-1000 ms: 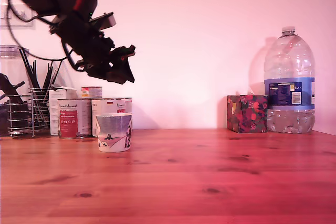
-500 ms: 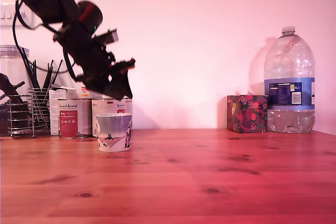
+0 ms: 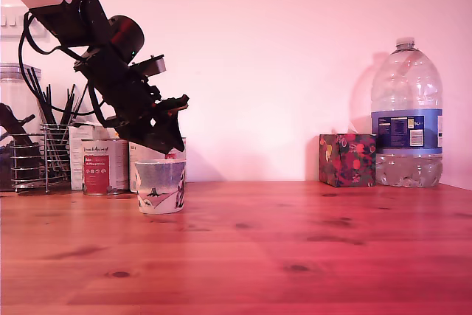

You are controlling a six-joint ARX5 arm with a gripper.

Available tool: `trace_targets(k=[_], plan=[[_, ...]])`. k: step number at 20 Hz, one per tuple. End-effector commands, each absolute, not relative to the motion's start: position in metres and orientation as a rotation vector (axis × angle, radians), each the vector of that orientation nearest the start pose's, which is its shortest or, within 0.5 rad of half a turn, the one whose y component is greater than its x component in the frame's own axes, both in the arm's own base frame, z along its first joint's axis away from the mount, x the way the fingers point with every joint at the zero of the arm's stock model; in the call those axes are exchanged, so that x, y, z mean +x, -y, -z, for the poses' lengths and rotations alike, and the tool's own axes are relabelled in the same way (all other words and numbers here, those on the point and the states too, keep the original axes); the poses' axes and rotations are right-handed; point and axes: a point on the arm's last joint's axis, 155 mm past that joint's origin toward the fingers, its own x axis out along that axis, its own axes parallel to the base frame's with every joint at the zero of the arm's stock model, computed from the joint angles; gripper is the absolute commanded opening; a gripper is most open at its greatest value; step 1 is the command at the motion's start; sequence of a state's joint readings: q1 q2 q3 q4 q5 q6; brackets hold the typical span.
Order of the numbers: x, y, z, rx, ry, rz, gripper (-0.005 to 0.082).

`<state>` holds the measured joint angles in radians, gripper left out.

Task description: Pick up the coffee capsules from the table one by one and drop them inside the nearest coffee cup

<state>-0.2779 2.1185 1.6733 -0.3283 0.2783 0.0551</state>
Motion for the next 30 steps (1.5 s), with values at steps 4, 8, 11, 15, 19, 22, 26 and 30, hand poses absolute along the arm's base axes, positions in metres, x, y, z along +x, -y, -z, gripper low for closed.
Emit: trace_targets(k=[4, 8, 11, 15, 19, 22, 26, 30], plan=[[0.544, 0.208, -0.09, 0.047, -0.795, 0.548, 0.0252], [0.545, 0.208, -0.091, 0.048, -0.787, 0.548, 0.0502], [0.55, 0.202, -0.092, 0.064, -0.775, 0.51, 0.0677], [0.553, 0.202, -0.095, 0.066, -0.759, 0.506, 0.0675], [0.557, 0.203, -0.104, 0.066, -0.725, 0.508, 0.0609], [0.559, 0.202, -0.121, 0.08, -0.688, 0.507, 0.0319], [0.557, 0.2, -0.149, 0.096, -0.633, 0.502, 0.0062], [0.546, 0.195, -0.171, 0.095, -0.541, 0.495, 0.0036]])
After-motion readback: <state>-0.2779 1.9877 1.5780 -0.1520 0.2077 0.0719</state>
